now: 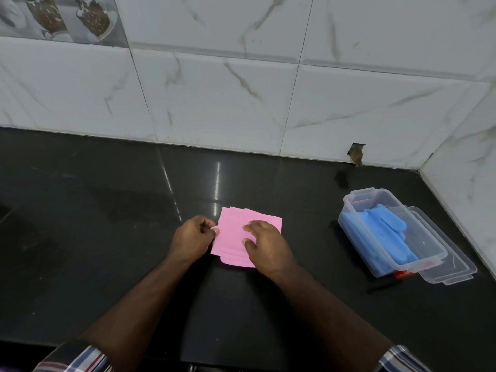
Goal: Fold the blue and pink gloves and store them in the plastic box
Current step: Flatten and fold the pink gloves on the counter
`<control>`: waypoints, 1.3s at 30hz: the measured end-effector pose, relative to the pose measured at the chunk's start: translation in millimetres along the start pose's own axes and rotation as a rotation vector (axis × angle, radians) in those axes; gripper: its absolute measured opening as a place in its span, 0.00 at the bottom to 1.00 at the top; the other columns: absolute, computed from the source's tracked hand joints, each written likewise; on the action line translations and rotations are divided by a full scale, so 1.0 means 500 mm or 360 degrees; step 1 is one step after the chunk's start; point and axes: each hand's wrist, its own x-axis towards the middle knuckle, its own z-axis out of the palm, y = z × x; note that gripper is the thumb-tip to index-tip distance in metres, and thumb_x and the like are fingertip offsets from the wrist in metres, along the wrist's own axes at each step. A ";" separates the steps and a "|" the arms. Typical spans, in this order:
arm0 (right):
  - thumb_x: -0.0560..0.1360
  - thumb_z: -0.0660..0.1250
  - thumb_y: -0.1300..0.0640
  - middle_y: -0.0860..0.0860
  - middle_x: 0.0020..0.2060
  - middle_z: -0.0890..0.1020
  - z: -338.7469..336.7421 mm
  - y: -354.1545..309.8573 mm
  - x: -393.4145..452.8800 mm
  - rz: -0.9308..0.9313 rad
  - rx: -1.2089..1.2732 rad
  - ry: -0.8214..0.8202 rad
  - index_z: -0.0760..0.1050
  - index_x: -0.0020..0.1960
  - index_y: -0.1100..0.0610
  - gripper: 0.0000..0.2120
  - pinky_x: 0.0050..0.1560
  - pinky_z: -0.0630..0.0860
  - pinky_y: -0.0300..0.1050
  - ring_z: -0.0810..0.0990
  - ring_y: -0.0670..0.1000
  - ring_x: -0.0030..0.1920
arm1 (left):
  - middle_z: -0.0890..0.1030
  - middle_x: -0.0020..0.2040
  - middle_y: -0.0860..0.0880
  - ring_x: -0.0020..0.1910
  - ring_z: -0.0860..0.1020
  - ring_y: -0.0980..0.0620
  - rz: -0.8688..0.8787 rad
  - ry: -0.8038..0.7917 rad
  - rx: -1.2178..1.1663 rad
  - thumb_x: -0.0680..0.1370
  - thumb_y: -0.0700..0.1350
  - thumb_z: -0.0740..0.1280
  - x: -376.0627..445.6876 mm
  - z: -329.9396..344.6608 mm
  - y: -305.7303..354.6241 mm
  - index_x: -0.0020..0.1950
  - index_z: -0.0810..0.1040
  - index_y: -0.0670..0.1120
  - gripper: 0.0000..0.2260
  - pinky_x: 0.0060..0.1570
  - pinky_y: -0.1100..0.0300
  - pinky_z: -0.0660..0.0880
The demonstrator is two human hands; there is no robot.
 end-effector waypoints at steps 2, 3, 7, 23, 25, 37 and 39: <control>0.81 0.62 0.54 0.49 0.73 0.71 0.001 0.002 0.000 -0.0012 -0.0028 -0.0039 0.71 0.72 0.53 0.20 0.73 0.59 0.42 0.66 0.50 0.73 | 0.82 0.44 0.54 0.45 0.80 0.53 0.0091 0.0082 0.0032 0.75 0.47 0.73 -0.007 0.003 -0.004 0.47 0.81 0.50 0.03 0.43 0.60 0.72; 0.81 0.62 0.53 0.49 0.73 0.70 0.002 0.004 0.002 -0.0020 -0.0033 -0.0053 0.71 0.73 0.53 0.20 0.73 0.58 0.42 0.65 0.50 0.74 | 0.80 0.47 0.54 0.47 0.79 0.54 0.0184 0.0143 0.0092 0.76 0.46 0.72 -0.010 0.005 -0.001 0.50 0.81 0.51 0.04 0.45 0.60 0.71; 0.80 0.63 0.53 0.50 0.74 0.70 0.009 -0.001 0.007 -0.0052 -0.0043 -0.0115 0.70 0.73 0.53 0.21 0.73 0.58 0.42 0.65 0.50 0.74 | 0.78 0.48 0.53 0.49 0.78 0.52 0.0448 0.0126 0.0304 0.77 0.48 0.70 -0.024 0.024 0.025 0.54 0.82 0.50 0.07 0.49 0.56 0.75; 0.77 0.68 0.59 0.45 0.53 0.82 -0.040 0.116 -0.051 0.0632 0.0840 0.0174 0.79 0.61 0.51 0.13 0.58 0.79 0.50 0.81 0.45 0.52 | 0.80 0.61 0.45 0.58 0.79 0.42 0.0138 -0.0205 0.0873 0.74 0.63 0.67 -0.030 0.028 0.073 0.71 0.67 0.48 0.31 0.56 0.48 0.77; 0.78 0.67 0.59 0.45 0.54 0.82 -0.037 0.116 -0.061 0.0634 0.0916 0.0130 0.77 0.63 0.52 0.14 0.59 0.79 0.52 0.81 0.45 0.53 | 0.80 0.62 0.45 0.60 0.79 0.42 0.0114 -0.0250 0.0864 0.73 0.62 0.68 -0.029 0.026 0.077 0.73 0.64 0.49 0.33 0.56 0.48 0.77; 0.77 0.68 0.57 0.48 0.62 0.78 -0.022 0.113 -0.079 0.0470 0.0712 0.0065 0.75 0.68 0.51 0.19 0.55 0.78 0.40 0.82 0.44 0.50 | 0.81 0.60 0.46 0.60 0.78 0.44 -0.0011 -0.0170 0.0278 0.74 0.44 0.67 -0.024 0.011 0.069 0.72 0.72 0.47 0.25 0.56 0.56 0.72; 0.78 0.68 0.57 0.48 0.64 0.76 -0.022 0.110 -0.081 0.0453 0.0620 0.0045 0.73 0.71 0.52 0.21 0.56 0.76 0.38 0.81 0.45 0.53 | 0.81 0.56 0.47 0.58 0.78 0.45 0.0003 -0.0151 0.0266 0.74 0.43 0.67 -0.026 0.009 0.065 0.72 0.73 0.46 0.25 0.54 0.57 0.72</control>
